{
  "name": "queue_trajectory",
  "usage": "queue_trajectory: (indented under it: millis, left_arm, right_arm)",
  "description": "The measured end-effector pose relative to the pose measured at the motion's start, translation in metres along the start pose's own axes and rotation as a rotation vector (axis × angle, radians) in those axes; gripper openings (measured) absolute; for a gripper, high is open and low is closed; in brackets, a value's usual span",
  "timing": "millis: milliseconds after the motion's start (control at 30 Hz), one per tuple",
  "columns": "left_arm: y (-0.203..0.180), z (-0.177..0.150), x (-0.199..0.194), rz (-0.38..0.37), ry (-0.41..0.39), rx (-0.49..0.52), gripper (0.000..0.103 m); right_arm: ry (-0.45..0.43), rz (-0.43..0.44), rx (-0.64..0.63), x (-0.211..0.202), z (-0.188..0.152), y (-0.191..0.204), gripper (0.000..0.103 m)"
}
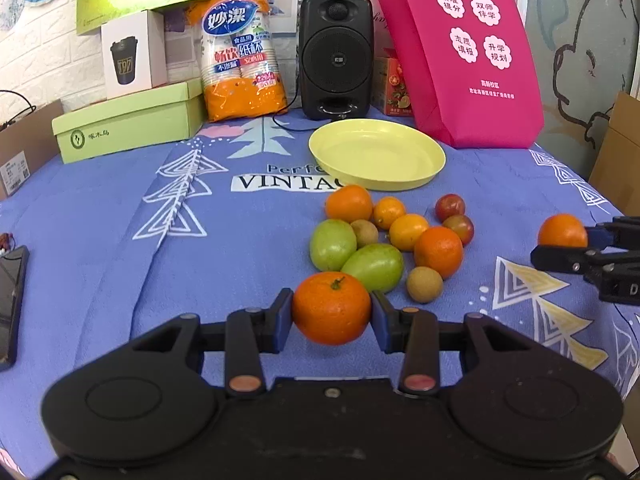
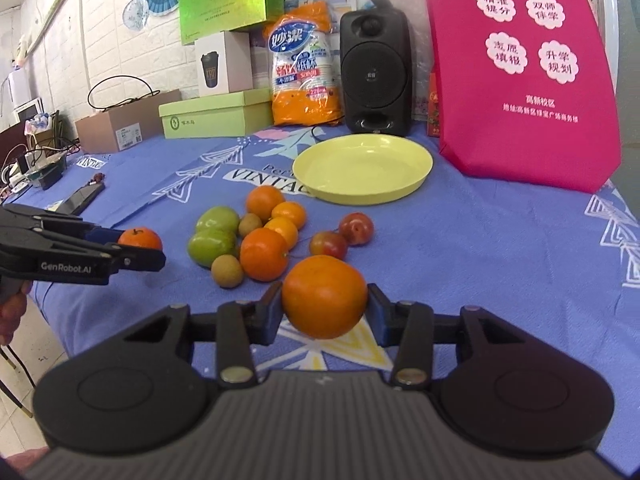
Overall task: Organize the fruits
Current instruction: 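Carry both fruits to the yellow plate and open both tools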
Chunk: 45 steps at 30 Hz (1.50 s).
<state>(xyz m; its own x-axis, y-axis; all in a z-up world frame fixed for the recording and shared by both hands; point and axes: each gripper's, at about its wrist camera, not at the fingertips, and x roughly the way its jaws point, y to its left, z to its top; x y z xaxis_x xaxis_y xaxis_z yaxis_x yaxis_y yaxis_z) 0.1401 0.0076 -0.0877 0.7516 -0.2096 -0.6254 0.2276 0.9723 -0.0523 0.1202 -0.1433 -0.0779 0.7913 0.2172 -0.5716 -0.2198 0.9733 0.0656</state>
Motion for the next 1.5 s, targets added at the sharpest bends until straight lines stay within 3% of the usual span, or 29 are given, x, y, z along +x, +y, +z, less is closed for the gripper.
queue_trajectory:
  millis: [333, 533, 667, 800, 1033, 1400, 1433, 1500]
  left_arm:
    - [0.003, 0.044, 0.019, -0.056, -0.04, 0.012, 0.04]
    - [0.006, 0.097, 0.046, -0.169, -0.065, 0.002, 0.04]
    - [-0.01, 0.13, 0.081, -0.107, -0.07, 0.109, 0.04]
    - [-0.014, 0.154, 0.13, -0.091, -0.031, 0.109, 0.04]
    - [-0.011, 0.166, 0.206, -0.052, 0.056, 0.116, 0.04]
    - [-0.002, 0.167, 0.245, -0.019, 0.116, 0.091, 0.043]
    - [-0.002, 0.167, 0.245, -0.014, 0.119, 0.092, 0.043]
    - [-0.003, 0.169, 0.245, -0.008, 0.121, 0.094, 0.044]
  right_arm:
    - [-0.046, -0.024, -0.084, 0.009, 0.039, -0.012, 0.042]
    - [-0.065, -0.026, -0.097, 0.04, 0.08, -0.03, 0.042]
    - [-0.055, -0.019, -0.118, 0.069, 0.103, -0.037, 0.042]
    - [-0.004, -0.014, -0.132, 0.108, 0.115, -0.042, 0.042]
    - [0.089, -0.014, -0.097, 0.17, 0.118, -0.059, 0.042]
    - [0.134, -0.032, -0.085, 0.208, 0.113, -0.067, 0.043]
    - [0.135, -0.03, -0.082, 0.209, 0.113, -0.067, 0.044]
    - [0.121, -0.036, -0.079, 0.208, 0.114, -0.066, 0.057]
